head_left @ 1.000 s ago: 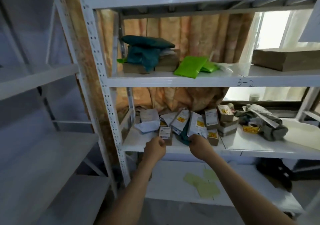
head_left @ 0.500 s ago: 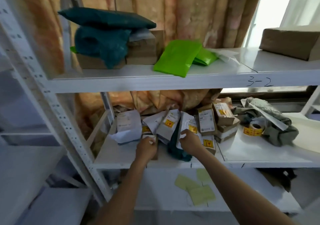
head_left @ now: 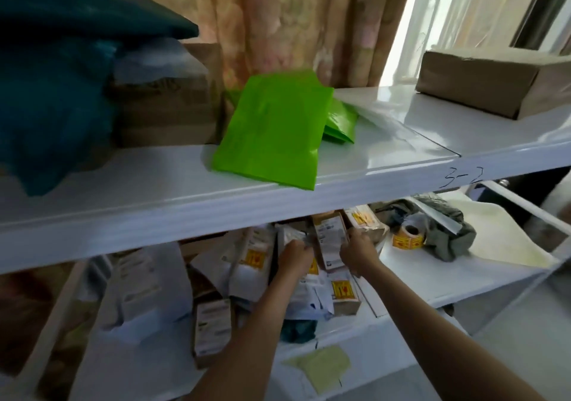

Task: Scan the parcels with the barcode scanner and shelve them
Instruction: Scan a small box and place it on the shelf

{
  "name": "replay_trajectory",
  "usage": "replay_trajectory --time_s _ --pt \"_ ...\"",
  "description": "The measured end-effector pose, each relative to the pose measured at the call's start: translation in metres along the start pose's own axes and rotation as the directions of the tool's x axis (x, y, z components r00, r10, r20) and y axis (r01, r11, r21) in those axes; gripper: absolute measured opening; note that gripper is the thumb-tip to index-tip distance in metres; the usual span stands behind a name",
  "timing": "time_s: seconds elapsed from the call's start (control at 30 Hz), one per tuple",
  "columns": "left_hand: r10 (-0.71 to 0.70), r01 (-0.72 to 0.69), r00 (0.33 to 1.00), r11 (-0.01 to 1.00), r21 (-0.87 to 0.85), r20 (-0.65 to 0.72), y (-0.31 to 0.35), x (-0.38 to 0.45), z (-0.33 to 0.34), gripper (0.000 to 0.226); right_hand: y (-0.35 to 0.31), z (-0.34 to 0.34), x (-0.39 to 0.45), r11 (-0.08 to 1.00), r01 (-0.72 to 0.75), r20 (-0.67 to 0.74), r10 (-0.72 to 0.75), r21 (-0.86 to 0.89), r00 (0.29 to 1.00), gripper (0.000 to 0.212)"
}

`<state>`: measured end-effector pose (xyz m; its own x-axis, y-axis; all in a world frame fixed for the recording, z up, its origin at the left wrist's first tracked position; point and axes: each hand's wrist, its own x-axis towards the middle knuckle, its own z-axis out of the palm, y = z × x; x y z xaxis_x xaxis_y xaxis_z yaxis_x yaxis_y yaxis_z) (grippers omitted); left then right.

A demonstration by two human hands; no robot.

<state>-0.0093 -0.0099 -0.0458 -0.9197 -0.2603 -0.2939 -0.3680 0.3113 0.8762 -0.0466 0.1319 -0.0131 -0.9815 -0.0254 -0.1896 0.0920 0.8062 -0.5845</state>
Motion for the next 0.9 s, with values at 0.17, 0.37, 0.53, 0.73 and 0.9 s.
replay_trajectory --time_s 0.17,0.37,0.53,0.73,0.9 --pt "-0.107 0.119 0.99 0.983 -0.136 0.097 -0.002 0.049 0.031 0.02 0.011 -0.006 0.037 0.998 -0.056 0.092 0.056 -0.001 0.994 0.042" --pt "-0.23 0.257 0.966 0.917 -0.306 0.122 0.014 0.055 0.046 0.029 0.018 -0.01 0.066 0.999 0.009 0.229 0.001 -0.04 0.973 0.02" --pt "-0.242 0.257 0.966 0.926 -0.276 0.086 0.026 0.06 0.048 0.034 0.018 -0.009 0.083 0.998 0.034 0.304 -0.016 -0.055 0.953 0.028" --pt "-0.143 0.132 0.989 0.957 -0.258 -0.024 0.029 0.069 0.035 0.04 0.007 -0.021 0.091 0.994 0.106 0.328 -0.1 -0.003 0.94 0.014" --pt "-0.174 0.133 0.982 0.908 -0.398 -0.07 0.015 0.051 0.009 0.023 -0.01 -0.007 0.092 0.964 0.047 0.479 -0.172 0.262 0.861 0.024"
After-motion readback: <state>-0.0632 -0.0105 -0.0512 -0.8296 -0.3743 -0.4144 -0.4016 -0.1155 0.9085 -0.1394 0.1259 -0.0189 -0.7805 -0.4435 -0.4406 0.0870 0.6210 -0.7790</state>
